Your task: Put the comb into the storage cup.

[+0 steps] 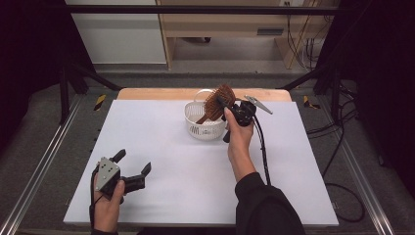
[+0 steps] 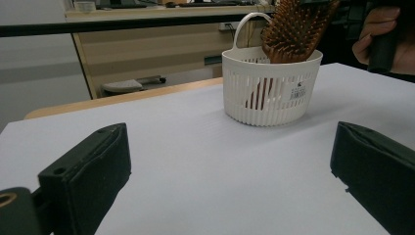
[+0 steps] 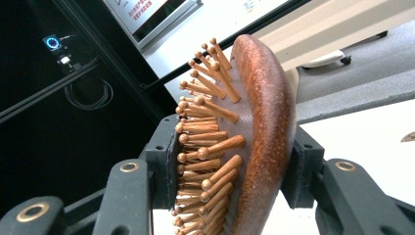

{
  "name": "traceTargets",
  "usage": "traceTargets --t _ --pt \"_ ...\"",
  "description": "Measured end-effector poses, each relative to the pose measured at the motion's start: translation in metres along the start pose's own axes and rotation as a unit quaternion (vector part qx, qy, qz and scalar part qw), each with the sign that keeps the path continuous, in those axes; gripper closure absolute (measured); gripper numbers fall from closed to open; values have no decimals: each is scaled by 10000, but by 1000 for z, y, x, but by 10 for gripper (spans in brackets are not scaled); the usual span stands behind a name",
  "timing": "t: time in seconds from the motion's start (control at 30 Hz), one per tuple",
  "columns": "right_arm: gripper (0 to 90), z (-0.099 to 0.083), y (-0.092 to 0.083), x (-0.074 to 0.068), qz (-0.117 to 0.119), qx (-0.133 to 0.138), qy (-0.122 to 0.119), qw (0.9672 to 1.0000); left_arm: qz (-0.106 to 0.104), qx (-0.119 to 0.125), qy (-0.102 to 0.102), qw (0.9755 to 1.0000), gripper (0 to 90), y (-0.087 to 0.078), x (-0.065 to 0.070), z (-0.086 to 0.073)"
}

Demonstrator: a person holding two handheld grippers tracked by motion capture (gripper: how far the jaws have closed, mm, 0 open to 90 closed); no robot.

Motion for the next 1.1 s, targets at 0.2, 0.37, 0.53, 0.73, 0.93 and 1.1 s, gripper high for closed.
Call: traceTargets --t 0.2,0.37,0.53,0.73,0.93,1.1 --pt "496 0 0 1 -7 -31 12 10000 -2 -2 4 10000 14 0 0 0" --pt "493 1 0 2 -6 -46 -6 10000 -3 -8 4 10000 14 0 0 0" --pt "489 1 -1 3 -16 -70 0 10000 -3 -7 2 10000 14 0 0 0" --pt "487 1 -1 4 -16 -95 0 10000 -15 -23 13 10000 14 1 1 0" --pt "485 2 -1 4 -9 -112 -1 9999 -41 -40 30 10000 14 2 2 0" --pt "483 2 -1 5 -6 -117 5 9999 -22 -34 10 10000 14 1 1 0"
Point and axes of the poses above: each handheld gripper's, and its own axes: y roughly forward along the jaws, z roughly out of its top, x roughly to its right, the point moved 2 cm from there along y, roughly forward along the jaws, and after that the axes turned 3 degrees about y, right-handed, at the moved point
